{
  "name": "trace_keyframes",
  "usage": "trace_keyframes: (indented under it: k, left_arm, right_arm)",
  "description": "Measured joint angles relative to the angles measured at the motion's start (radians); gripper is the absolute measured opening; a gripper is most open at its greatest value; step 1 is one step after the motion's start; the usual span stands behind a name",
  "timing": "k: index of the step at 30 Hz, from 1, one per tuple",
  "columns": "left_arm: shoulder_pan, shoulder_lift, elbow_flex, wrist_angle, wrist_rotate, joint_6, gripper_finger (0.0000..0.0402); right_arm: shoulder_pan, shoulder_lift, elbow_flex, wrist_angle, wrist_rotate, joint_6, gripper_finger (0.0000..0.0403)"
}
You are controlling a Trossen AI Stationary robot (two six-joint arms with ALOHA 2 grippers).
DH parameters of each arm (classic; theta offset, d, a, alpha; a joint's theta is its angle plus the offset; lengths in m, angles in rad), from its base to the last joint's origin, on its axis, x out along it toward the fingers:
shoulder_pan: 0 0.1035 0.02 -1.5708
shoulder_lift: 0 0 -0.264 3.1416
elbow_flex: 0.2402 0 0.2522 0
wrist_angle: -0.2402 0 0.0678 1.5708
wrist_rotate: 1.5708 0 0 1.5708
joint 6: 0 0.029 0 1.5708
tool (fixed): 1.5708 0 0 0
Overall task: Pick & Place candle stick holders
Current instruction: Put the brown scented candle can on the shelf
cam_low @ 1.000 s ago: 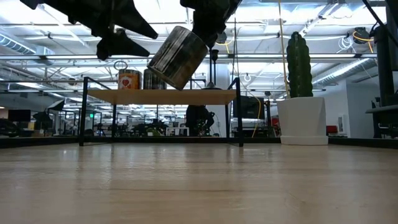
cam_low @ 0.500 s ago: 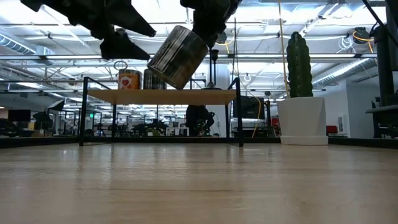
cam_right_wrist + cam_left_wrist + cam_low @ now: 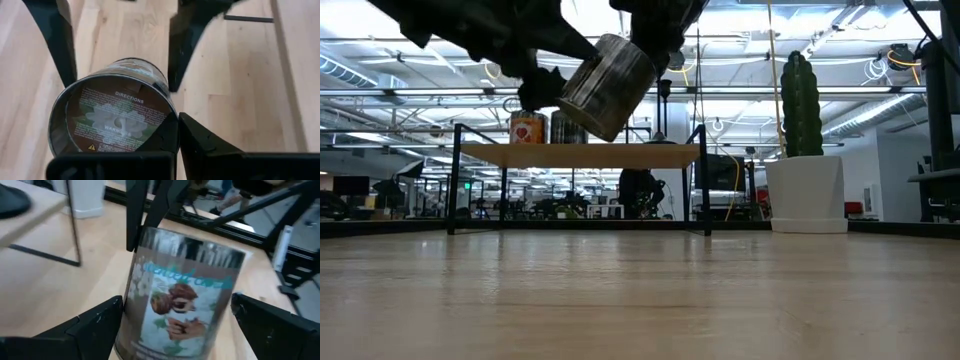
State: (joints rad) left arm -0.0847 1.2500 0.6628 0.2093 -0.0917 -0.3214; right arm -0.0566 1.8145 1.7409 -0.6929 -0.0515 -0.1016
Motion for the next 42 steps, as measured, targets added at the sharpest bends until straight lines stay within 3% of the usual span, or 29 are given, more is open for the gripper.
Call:
trace_keyframes:
  k: [4,14,28,42]
  left_arm:
    - [0.028,0.044,0.008,0.045,0.084,0.007,0.0377]
    - [0.075,0.196,0.148,-0.018,0.232,0.042,0.0386]
    - [0.062,0.215,0.161,-0.021,0.225,0.044,0.0395]
    - [0.043,0.214,0.161,0.054,0.192,-0.055,0.0395]
  right_arm:
    - [0.001,0.000,0.000,0.001,-0.023,0.003,0.0000]
    - [0.000,0.000,-0.003,-0.012,-0.040,0.013,0.0000]
    - [0.015,-0.001,-0.044,0.028,-0.029,0.067,0.0000]
    - [0.026,-0.001,-0.046,0.096,-0.054,0.083,0.0000]
